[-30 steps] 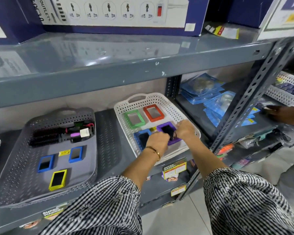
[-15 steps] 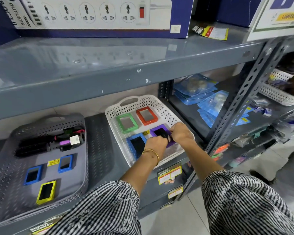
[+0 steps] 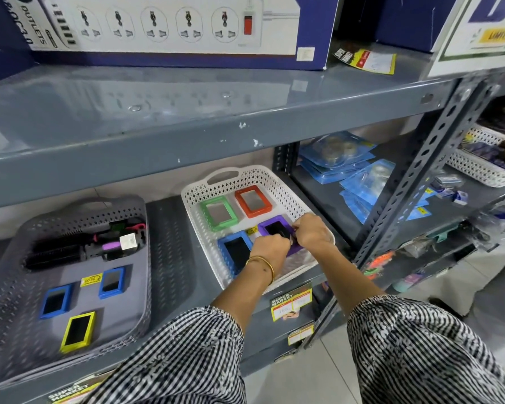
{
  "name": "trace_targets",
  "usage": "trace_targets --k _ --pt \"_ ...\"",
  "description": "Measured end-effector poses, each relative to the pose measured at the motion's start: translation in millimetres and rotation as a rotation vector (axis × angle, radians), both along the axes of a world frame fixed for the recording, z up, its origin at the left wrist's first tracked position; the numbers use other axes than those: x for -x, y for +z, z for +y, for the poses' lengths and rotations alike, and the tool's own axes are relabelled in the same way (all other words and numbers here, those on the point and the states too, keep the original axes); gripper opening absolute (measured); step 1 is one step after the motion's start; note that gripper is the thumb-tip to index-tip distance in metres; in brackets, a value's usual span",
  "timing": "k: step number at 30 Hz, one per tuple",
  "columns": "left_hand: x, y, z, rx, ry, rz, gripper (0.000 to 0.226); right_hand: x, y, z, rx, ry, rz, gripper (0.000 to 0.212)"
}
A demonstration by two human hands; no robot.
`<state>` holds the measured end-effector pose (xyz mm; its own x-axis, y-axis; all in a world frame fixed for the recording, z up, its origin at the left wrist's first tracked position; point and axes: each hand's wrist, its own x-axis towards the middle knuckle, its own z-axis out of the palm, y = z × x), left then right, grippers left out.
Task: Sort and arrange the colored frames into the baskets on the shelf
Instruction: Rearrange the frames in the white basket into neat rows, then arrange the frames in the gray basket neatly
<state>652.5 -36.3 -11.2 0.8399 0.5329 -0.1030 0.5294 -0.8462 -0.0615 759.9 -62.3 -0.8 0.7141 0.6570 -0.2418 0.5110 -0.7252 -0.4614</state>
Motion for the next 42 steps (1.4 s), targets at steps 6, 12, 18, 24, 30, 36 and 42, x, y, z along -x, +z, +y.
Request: trace_targets --k 6,12,18,24,30,36,42 --pt "0.9 0.9 -0.1 -0.002 -0.003 0.006 0.019 -1.7 -2.5 1.4 0.005 -0.007 -0.005 0.019" --pt "10.5 10.8 3.7 0.059 0.056 -0.094 0.016 4.8 5.6 6.9 -0.094 0.03 -0.173 0.021" --pt "91.9 32.2 24.2 0.046 0.238 -0.409 0.056 60.2 26.0 26.4 -0.341 0.266 -0.233 0.025" --pt "242.1 30.5 48.4 -0.07 0.544 -0.433 0.067 184.8 35.1 64.5 -0.457 0.569 -0.037 0.033" --pt "364.9 15.0 63.8 -0.01 0.72 -0.339 0.065 286.3 24.3 98.0 -0.421 0.733 -0.027 0.037" --pt "425.4 -3.6 72.7 0.066 0.741 -0.297 0.064 320.9 1.2 123.4 0.05 0.891 -0.099 0.056" --pt "431.1 -15.1 71.2 0.065 0.723 -0.399 0.062 324.2 -2.0 128.4 0.205 0.95 -0.053 0.065"
